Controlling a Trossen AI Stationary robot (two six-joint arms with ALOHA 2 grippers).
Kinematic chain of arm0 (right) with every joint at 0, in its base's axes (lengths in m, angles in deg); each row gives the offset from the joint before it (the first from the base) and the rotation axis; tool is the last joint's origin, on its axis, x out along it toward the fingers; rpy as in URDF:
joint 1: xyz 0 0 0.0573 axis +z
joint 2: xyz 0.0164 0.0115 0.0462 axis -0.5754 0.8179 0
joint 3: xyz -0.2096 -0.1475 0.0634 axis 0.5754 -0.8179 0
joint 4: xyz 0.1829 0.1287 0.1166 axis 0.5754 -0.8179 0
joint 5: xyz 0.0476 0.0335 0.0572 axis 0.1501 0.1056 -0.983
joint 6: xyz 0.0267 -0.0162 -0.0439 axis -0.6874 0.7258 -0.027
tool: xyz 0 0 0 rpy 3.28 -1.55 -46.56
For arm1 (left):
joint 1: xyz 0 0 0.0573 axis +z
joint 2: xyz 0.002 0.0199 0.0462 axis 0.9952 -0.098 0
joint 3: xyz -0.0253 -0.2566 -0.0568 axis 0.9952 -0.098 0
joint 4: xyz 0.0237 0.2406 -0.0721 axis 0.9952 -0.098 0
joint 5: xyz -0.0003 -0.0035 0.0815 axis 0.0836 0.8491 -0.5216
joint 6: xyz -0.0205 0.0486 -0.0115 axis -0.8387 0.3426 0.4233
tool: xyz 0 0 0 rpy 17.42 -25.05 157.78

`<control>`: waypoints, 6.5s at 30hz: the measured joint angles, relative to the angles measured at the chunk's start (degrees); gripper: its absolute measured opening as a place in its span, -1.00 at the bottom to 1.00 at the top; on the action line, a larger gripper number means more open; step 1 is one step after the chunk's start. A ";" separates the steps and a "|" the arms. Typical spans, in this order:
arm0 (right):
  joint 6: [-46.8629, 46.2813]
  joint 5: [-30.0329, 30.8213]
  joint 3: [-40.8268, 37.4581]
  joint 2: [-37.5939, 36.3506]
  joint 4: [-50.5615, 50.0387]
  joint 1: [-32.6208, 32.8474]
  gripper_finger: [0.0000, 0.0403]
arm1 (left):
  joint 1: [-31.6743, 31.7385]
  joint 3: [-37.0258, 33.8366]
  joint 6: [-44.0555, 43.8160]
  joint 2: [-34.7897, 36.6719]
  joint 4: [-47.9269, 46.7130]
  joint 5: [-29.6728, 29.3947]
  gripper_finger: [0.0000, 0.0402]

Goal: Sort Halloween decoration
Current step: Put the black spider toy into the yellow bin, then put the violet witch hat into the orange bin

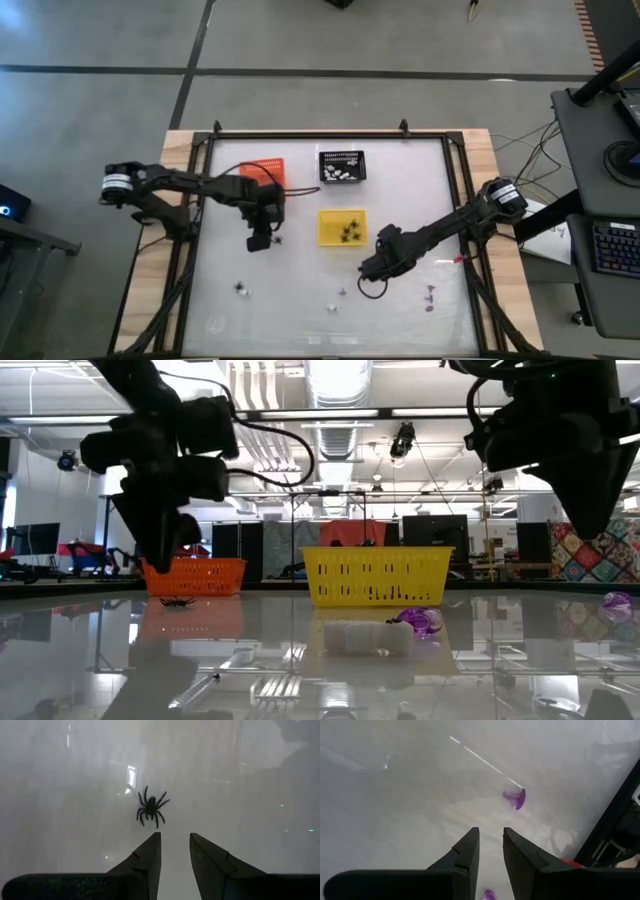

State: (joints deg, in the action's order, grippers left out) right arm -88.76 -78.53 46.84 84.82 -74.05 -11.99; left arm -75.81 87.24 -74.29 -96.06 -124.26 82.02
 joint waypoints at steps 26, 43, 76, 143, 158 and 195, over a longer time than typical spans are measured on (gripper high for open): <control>0.12 0.12 0.00 -0.07 -0.02 0.00 -0.61 | -2.15 0.39 -1.71 -12.84 8.63 -3.43 -0.64; 0.15 1.54 0.00 -0.07 -0.11 0.00 -0.61 | -2.63 0.56 -0.27 -10.77 8.81 -2.69 -1.00; 0.54 3.07 0.00 -0.11 -0.50 1.45 -0.64 | -2.29 24.62 4.74 -18.00 13.34 -3.27 -1.00; -15.65 7.02 -30.08 -18.66 22.79 -0.93 -0.64 | 0.15 33.53 10.53 -6.13 -12.93 -3.32 -0.54; -16.74 4.43 -33.25 -18.00 27.26 -1.18 -0.64 | 0.17 33.51 10.53 -6.13 -14.14 -3.38 -0.54; -6.86 19.61 -22.34 -21.38 30.69 -4.39 -0.96 | 0.89 33.40 11.66 3.69 -30.52 -10.60 -0.55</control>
State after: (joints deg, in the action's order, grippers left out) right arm -95.62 -58.92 24.50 63.43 -43.36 -16.39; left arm -74.92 120.64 -62.62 -92.37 -154.78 71.43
